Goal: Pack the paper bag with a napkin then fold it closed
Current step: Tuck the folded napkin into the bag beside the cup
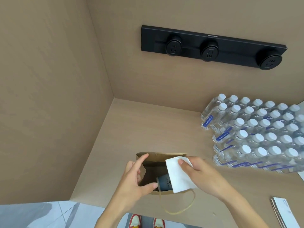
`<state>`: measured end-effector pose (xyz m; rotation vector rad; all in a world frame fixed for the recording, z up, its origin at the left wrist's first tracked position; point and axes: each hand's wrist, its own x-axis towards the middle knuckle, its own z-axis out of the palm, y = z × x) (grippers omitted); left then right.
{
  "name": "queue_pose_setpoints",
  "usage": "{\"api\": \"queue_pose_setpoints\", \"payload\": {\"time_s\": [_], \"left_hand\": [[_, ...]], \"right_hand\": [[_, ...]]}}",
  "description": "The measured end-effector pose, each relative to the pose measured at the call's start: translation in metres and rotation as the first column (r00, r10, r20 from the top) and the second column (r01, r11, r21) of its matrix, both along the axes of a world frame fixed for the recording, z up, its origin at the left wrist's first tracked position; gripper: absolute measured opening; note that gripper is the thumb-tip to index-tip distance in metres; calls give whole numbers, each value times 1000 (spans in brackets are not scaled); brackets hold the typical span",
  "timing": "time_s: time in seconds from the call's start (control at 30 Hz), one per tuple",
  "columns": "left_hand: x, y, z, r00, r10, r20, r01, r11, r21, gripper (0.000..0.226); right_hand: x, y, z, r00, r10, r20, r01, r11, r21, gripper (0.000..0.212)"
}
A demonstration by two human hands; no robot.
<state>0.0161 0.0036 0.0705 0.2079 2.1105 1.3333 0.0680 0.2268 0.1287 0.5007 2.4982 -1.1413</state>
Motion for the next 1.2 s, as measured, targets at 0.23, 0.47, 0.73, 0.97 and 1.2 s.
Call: {"api": "queue_pose_setpoints", "payload": {"time_s": [0.23,0.47,0.73,0.97,1.2], "left_hand": [[-4,-2,5,991,-89,102,88,996,6,109],[-2,-5,-2,993,-96,61,99,994,-44,120],[-2,-2,-2,989,-111,102,119,990,-78,136],[-1,-6,-4,991,-97,96,103,992,-67,135],[-1,-11,-10,995,-41,92,41,999,-2,132]], "right_hand": [[-19,-20,-3,983,152,102,-154,988,7,44],[-43,-42,-33,942,61,331,-52,998,-37,32],[-64,-55,-118,791,-226,568,397,897,-196,8],[-75,-69,-155,807,-254,533,409,891,-196,32],[-83,-79,-161,804,-233,547,363,921,-141,43]]}}
